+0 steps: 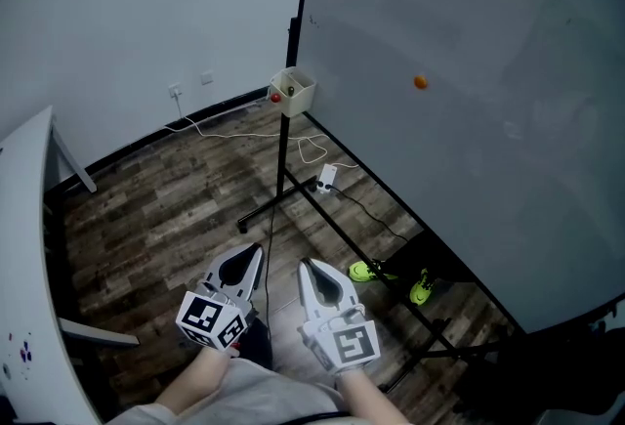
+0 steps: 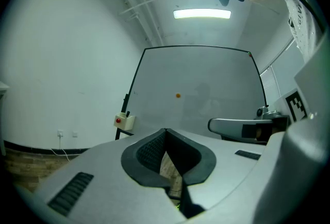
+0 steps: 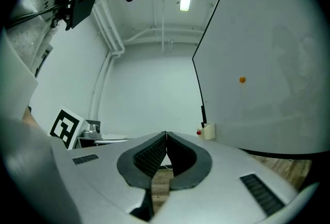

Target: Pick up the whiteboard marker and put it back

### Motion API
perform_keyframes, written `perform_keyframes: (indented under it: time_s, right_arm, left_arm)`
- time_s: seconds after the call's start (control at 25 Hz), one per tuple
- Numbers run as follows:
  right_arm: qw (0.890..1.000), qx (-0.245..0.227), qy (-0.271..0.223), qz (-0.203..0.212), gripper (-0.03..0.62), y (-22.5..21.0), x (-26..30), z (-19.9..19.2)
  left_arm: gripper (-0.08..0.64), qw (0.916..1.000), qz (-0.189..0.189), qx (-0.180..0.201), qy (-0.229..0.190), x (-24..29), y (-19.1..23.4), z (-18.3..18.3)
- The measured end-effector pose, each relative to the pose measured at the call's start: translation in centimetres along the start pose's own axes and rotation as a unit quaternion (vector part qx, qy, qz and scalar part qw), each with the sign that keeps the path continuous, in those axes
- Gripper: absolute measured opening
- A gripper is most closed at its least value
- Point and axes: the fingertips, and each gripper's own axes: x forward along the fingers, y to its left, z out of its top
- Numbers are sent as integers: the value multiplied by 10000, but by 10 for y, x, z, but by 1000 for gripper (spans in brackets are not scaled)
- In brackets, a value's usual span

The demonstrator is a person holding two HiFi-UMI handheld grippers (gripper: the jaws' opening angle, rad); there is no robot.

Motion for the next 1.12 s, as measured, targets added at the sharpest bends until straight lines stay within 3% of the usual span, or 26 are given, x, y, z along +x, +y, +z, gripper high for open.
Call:
perform_keyframes:
  time_s: [0.68,1.12]
  right_arm:
    - [10000,0,60,-22,20,-59,190,-12]
    - [9992,-66,219,-332,20,-90,280,-32]
  left_arm:
    - [15,9995,-252,-169,59,135,154,17]
    - [15,9974,-654,-265,168,197,229,9]
